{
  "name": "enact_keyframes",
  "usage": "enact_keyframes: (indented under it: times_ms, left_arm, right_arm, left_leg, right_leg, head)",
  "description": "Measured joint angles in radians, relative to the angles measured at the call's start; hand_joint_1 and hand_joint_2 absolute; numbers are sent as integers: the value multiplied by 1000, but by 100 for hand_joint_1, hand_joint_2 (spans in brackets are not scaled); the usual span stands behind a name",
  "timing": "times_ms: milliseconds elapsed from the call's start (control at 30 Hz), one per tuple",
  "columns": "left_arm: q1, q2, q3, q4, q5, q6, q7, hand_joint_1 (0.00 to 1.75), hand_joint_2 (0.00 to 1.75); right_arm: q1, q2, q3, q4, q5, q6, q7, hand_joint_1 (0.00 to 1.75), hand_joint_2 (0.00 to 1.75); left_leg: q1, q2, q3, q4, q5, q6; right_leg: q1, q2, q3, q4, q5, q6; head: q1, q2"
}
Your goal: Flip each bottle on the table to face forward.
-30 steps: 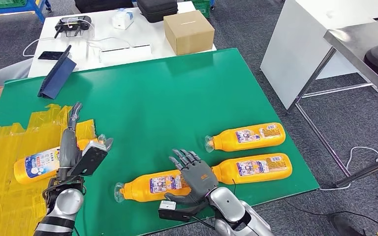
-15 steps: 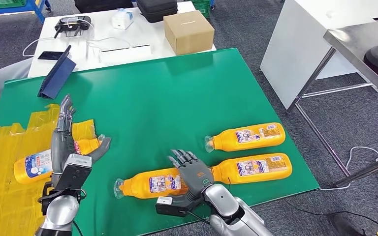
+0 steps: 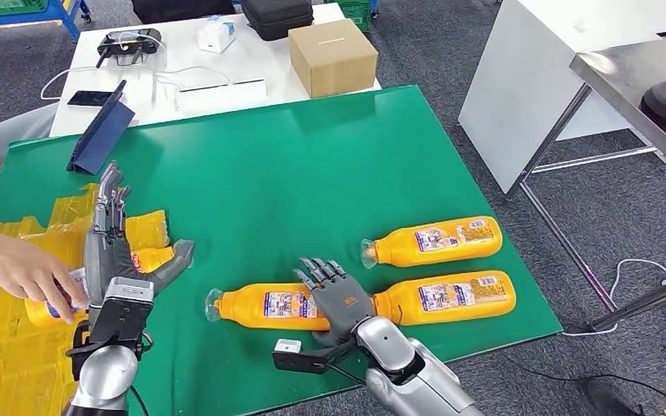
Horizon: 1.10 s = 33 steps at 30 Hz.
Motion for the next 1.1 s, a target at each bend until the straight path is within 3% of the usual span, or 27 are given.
enact_keyframes:
  times_ms: [333,367,500,533,700,1100]
  left_arm:
    - [0,-4,-12,-5,12,2,-9,0,175]
    - [0,-5,-13,-6,13,3,-10,0,175]
    - [0,-5,-13,-6,19,3,-12,0,175]
    - [0,-5,-14,-6,21,4,-12,0,175]
    - [0,-5,-18,-6,27,8,-12,0,175]
    - [-2,-5,-31,-6,49,6,-19,0,175]
  right_arm:
    - [-44,4,23,62,-7,20,-2,13,175]
    - [-46,5,25,66,-7,20,-2,24,175]
    - [-57,6,34,83,-8,30,-2,140,175]
    - [-61,6,37,90,-8,33,-1,152,175]
    - [-74,8,40,118,-21,31,2,165,175]
    - [-99,13,24,149,-130,45,-35,175,175]
  left_leg:
    - [0,1,6,0,0,0]
    - [0,1,7,0,0,0]
    - [0,1,9,0,0,0]
    - [0,1,10,0,0,0]
    - [0,1,12,0,0,0]
    - [0,1,15,0,0,0]
  right_leg:
    - [0,0,5,0,0,0]
    - [0,0,6,0,0,0]
    - [0,0,8,-1,0,-1]
    - [0,0,9,-1,0,-1]
    - [0,0,11,-1,0,-1]
    - [-1,0,14,-1,0,0]
  head:
    - [0,0]
    - [0,0]
    - [0,0]
    - [0,0]
    - [0,0]
    - [0,0]
